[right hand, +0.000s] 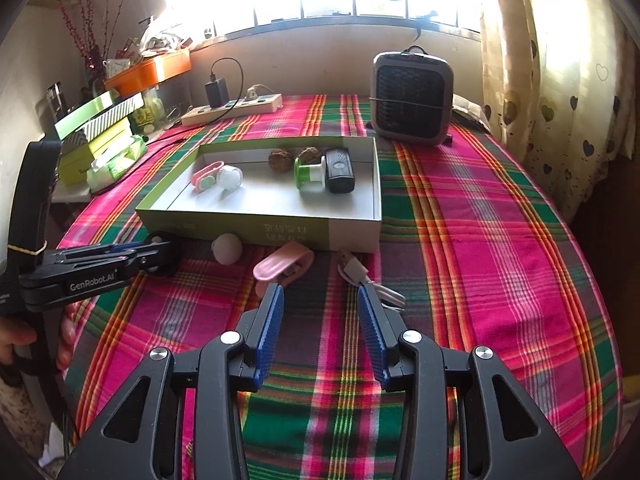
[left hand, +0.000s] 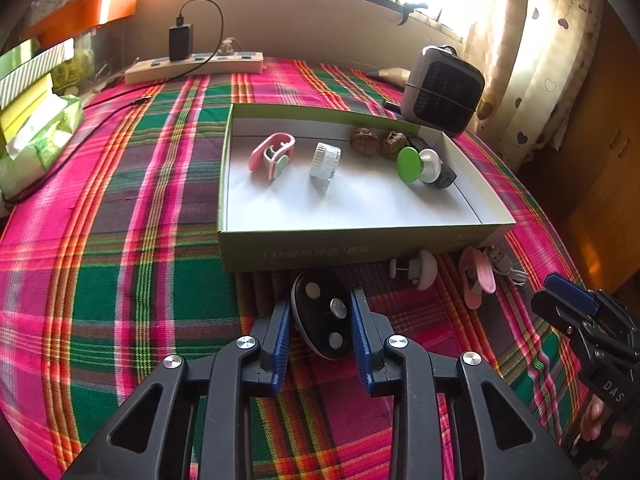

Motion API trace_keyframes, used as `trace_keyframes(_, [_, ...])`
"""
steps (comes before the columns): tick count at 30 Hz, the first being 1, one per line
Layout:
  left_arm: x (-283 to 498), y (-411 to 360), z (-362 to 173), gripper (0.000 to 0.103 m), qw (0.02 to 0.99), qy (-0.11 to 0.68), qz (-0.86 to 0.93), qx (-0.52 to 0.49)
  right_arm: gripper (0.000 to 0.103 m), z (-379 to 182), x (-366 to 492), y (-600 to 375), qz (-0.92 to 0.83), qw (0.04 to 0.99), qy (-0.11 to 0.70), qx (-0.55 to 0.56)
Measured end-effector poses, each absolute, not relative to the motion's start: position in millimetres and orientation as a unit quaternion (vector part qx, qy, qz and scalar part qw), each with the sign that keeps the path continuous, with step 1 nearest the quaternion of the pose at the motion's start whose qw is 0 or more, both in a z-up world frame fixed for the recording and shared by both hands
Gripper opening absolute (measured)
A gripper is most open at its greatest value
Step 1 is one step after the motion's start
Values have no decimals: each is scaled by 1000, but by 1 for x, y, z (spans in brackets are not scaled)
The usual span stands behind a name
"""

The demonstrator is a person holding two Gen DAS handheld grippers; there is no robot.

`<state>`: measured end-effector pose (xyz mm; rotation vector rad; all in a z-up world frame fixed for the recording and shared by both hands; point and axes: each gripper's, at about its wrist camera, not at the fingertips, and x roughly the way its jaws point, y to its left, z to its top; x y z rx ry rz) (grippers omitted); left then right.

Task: Organize objects

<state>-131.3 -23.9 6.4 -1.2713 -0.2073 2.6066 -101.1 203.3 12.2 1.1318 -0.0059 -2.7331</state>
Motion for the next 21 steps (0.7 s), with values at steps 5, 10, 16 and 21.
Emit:
trace_keyframes(5, [-127,-32,7,26,105,-77,892,-433,40,12,-103,192,-917,108,3,383])
trace_keyframes(10, [-125,-39,6,26,91,-84,894,-431,40,10,-106,178,-915,122,12,384])
trace_keyframes(16, [-123,-44,6,26,87,-88,895,-430,40,9,-110,170,-914,126,14,386])
trace_keyframes(21, [-123,-49,5,26,78,-94,895,-429,40,6,-115,168,-913,111,10,392])
